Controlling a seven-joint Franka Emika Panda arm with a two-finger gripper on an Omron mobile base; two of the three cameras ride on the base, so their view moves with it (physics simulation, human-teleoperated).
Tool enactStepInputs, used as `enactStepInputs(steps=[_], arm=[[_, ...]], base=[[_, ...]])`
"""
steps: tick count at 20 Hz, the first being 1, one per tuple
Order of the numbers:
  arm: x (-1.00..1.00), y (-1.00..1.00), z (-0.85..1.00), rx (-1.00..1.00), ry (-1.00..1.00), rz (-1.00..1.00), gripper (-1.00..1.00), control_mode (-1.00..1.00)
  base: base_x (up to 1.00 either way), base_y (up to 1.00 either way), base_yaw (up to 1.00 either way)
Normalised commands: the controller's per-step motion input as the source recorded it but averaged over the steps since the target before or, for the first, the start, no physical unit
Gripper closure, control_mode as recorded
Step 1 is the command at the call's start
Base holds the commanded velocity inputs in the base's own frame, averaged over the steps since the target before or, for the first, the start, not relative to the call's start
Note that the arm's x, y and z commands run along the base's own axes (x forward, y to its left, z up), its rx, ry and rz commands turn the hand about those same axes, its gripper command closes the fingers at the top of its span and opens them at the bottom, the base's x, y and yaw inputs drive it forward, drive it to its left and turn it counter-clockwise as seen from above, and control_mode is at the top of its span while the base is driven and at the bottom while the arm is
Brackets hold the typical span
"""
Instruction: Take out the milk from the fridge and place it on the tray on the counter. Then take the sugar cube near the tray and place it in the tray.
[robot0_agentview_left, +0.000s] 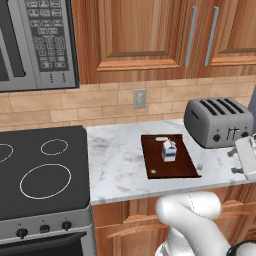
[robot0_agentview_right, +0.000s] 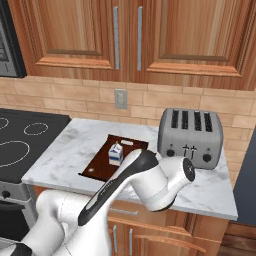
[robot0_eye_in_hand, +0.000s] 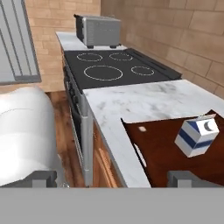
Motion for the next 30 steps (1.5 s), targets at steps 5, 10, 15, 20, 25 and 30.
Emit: enactStepInputs(steps=[5,10,15,20,25,30], arm=[[0.28,-0.12,-0.16,0.0,0.0,0.03,-1.0,-1.0],[0.04,0.01,-0.16,-0.05,-0.03,-0.02,-1.0,-1.0],[0.0,0.06,-0.23,-0.12,-0.09,-0.05,-1.0,-1.0],[0.06,0.07,-0.19,-0.11,-0.05,-0.09,-1.0,-1.0],[0.28,0.1,-0.05,-0.05,0.0,-0.08,-1.0,-1.0],[0.46,0.1,-0.03,0.0,0.11,0.0,-1.0,-1.0]], base=[[0.0,0.0,0.0],[0.0,0.0,0.0],[0.0,0.0,0.0],[0.0,0.0,0.0],[0.0,0.0,0.0],[0.0,0.0,0.0]])
